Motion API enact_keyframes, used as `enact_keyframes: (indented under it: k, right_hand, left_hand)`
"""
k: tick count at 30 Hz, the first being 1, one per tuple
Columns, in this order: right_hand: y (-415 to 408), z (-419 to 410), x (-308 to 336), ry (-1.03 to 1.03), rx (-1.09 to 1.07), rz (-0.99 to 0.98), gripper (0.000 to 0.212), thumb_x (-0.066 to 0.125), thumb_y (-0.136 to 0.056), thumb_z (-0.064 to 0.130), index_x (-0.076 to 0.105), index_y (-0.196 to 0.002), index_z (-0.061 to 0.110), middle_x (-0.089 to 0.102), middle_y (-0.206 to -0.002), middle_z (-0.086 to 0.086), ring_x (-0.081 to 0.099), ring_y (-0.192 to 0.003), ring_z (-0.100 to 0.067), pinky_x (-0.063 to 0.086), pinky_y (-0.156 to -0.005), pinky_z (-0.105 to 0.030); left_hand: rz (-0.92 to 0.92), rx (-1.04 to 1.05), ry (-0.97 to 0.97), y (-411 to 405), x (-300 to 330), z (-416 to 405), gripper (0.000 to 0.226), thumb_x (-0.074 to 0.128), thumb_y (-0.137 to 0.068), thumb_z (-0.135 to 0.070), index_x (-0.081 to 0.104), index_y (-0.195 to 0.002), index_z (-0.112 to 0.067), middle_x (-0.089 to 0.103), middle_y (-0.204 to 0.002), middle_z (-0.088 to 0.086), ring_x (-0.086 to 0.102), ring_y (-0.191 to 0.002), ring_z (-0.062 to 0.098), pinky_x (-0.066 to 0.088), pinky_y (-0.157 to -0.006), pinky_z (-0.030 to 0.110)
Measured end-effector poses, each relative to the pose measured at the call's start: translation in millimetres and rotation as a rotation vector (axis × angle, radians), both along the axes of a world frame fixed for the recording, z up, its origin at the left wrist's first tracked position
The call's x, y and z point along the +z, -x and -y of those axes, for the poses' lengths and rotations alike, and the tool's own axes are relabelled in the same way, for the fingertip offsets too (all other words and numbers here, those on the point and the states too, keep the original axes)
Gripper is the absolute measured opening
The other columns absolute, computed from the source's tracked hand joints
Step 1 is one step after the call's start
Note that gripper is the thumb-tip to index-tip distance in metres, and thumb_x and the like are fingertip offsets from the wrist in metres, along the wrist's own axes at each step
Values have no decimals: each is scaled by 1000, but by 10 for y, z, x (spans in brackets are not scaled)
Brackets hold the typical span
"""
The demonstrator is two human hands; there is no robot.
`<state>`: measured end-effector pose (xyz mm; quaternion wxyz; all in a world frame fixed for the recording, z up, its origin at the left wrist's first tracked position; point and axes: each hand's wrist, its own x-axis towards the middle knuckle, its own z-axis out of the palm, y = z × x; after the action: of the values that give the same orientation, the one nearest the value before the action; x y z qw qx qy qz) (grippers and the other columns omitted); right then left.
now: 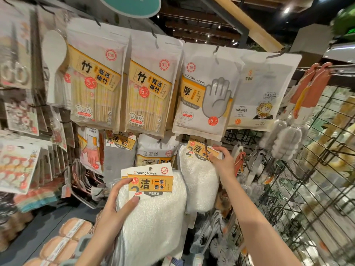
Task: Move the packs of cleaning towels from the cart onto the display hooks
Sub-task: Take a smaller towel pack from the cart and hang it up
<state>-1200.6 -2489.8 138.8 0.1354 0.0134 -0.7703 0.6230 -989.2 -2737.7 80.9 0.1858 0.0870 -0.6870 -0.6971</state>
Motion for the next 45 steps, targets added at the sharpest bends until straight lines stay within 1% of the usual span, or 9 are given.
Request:
enact_keyframes:
  k: [5,9,16,22,25,30,38,41,45]
  right_hand:
    - [-156,-36,67,-153,84,35,44,68,-85,13,56,-127,19,40,-144,-6,37,-134,-22,30,-113,-42]
    - [-545,25,89,-196,162,16,36,64,-88,24,56,-123,24,34,-146,-3,30,-137,-20,24,-115,-41]
    - [-1234,385,75,-281,462,24,35,60,-89,35,52,-123,33,39,-137,8,41,-124,-7,31,-105,-24]
    - [-1526,409,7,-257,437,35,47,68,-85,26,48,-127,30,41,-129,10,40,-118,3,25,-80,11]
    - [-1692,354,-15,-175,441,36,49,73,-81,25,47,-120,40,43,-123,21,40,-108,21,29,-79,9]
    - [-1851,332,-77,-77,414,19,35,76,-77,11,54,-102,22,64,-107,6,59,-91,9,46,-71,-6]
    - [-1828,224,-99,-16,437,-6,32,74,-77,3,53,-99,12,69,-92,20,65,-85,6,50,-66,-10]
    - [-1814,191,-106,7,431,-3,33,74,-77,3,52,-100,12,70,-93,18,67,-86,2,51,-67,-12]
    - [-1794,128,-114,46,432,0,33,73,-78,3,49,-98,11,73,-94,10,69,-87,-8,53,-71,-19]
  left_hand:
    - [-19,-5,16,-92,50,-15,57,67,-70,-47,48,-124,-50,45,-120,-48,35,-117,-18,35,-103,48]
    - [-33,-17,24,-170,75,-62,54,70,-74,-45,48,-123,-50,46,-117,-48,41,-114,-17,36,-100,47]
    - [-79,-72,1,-259,95,-244,41,69,-81,-26,55,-113,-48,52,-117,-41,44,-108,-23,37,-94,31]
    - [-94,-71,-19,-322,47,-331,41,65,-86,-13,56,-115,-40,55,-119,-32,48,-113,-12,38,-98,31]
    - [-106,-62,-21,-358,21,-343,42,64,-86,-12,56,-114,-41,55,-120,-31,48,-115,-11,37,-98,28]
    - [-91,-81,-71,-415,18,-363,53,66,-81,-22,48,-122,-49,51,-120,-39,48,-110,-18,40,-86,22]
    - [-66,-69,-2,-474,101,-385,66,71,-71,-32,42,-126,-54,38,-113,-59,32,-110,-32,32,-99,30]
    - [-64,-71,-5,-497,119,-393,66,71,-69,-34,42,-124,-56,39,-112,-59,37,-115,-22,34,-98,31]
    - [-87,-72,-2,-514,112,-385,66,70,-70,-33,42,-125,-54,37,-112,-60,34,-107,-34,32,-90,14]
